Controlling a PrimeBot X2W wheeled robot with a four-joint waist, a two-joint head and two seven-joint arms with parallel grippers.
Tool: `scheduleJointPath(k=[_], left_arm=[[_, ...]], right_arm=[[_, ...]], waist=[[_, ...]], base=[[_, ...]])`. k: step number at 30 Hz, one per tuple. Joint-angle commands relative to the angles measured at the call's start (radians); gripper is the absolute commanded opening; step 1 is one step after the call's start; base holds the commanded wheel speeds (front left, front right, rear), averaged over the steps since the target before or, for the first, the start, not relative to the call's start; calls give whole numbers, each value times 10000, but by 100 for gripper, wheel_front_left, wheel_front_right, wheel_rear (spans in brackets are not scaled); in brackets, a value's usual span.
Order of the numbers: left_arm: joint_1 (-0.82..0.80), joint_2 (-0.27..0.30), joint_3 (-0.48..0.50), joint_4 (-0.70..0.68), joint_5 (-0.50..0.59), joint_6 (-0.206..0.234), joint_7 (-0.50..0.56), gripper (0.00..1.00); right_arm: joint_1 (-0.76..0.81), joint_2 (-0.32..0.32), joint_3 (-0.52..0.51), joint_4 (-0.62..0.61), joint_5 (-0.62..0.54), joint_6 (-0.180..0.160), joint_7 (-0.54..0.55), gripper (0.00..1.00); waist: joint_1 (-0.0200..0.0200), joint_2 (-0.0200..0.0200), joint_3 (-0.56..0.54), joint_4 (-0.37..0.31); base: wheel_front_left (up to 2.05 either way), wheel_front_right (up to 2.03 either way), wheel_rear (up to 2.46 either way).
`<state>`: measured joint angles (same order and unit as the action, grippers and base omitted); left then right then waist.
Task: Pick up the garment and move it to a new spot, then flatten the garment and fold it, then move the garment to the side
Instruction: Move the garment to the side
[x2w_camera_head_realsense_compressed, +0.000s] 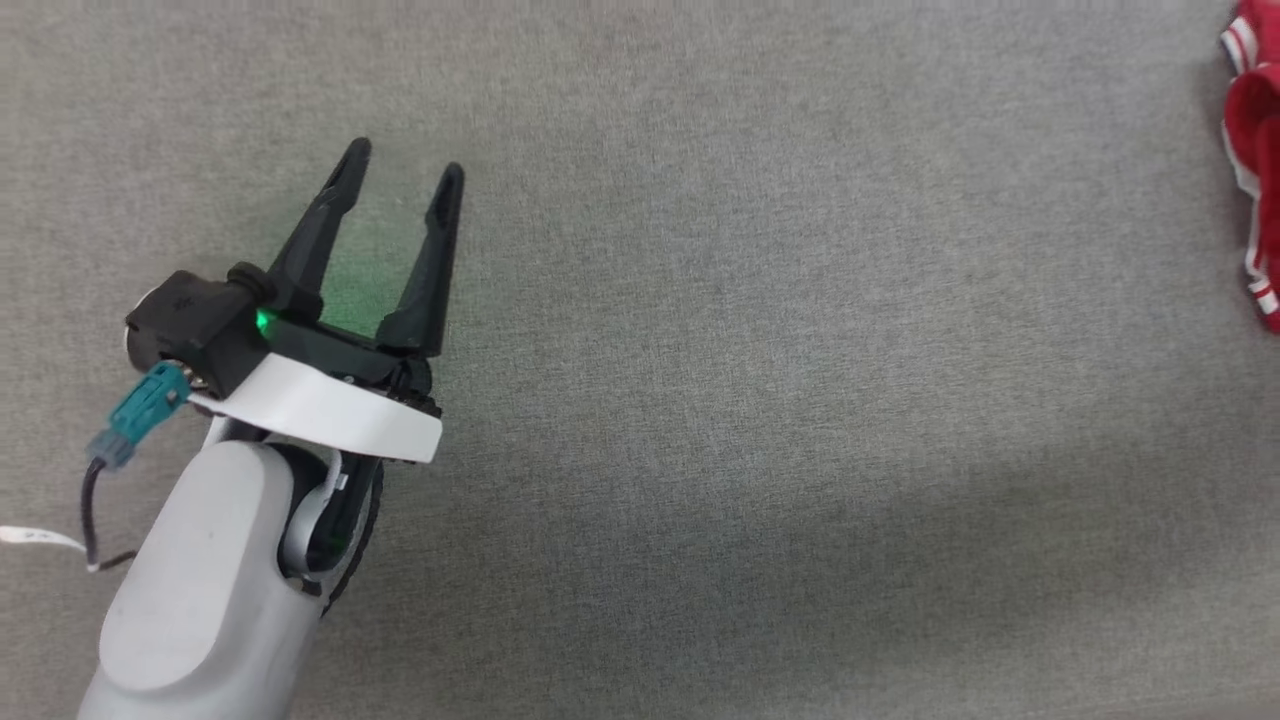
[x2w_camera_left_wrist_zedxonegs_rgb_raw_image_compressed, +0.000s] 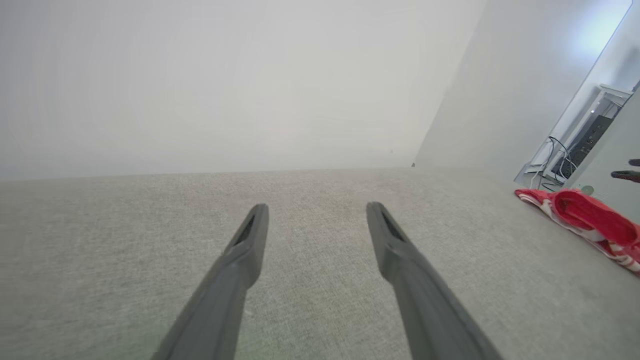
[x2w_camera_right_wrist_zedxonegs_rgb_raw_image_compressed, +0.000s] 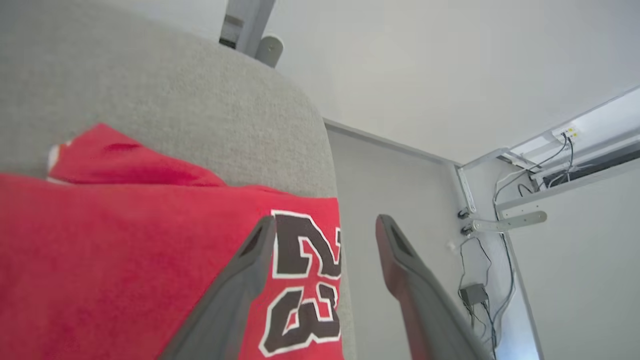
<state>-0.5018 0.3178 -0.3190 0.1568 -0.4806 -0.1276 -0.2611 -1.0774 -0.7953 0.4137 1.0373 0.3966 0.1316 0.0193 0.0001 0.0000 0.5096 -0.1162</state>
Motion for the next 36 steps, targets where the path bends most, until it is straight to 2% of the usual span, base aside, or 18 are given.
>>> scheduleJointPath(k=[1, 13, 22, 27, 36], left_arm=[[239, -40, 165, -47, 43, -32, -50, 100], [1296, -400, 1652, -119, 422, -32, -50, 100], [2414, -752, 2974, -439, 896, -32, -52, 100], [2891, -1024, 3605, -622, 1255, -32, -50, 100], [3758, -1450, 4458, -1211, 1628, -30, -50, 100]], right_arm=[[-6, 125, -1, -208, 332, -17, -164, 100], [1069, 770, 144, -1597, 1991, -13, -1374, 100], [2526, 1441, 85, -2938, 2039, -13, -2687, 100], [3524, 1855, -751, -3846, 1596, -13, -2845, 100], [6165, 3105, -2905, -6192, -8, -11, -2843, 100]], waist=[[-1, 0, -300, 42], [-1, 0, -1452, 373], [-1, 0, -2245, 516], [-1, 0, -2654, 664], [-1, 0, -3243, 905]], base=[[0, 0, 0], [0, 0, 0], [0, 0, 0], [0, 0, 0], [0, 0, 0]])
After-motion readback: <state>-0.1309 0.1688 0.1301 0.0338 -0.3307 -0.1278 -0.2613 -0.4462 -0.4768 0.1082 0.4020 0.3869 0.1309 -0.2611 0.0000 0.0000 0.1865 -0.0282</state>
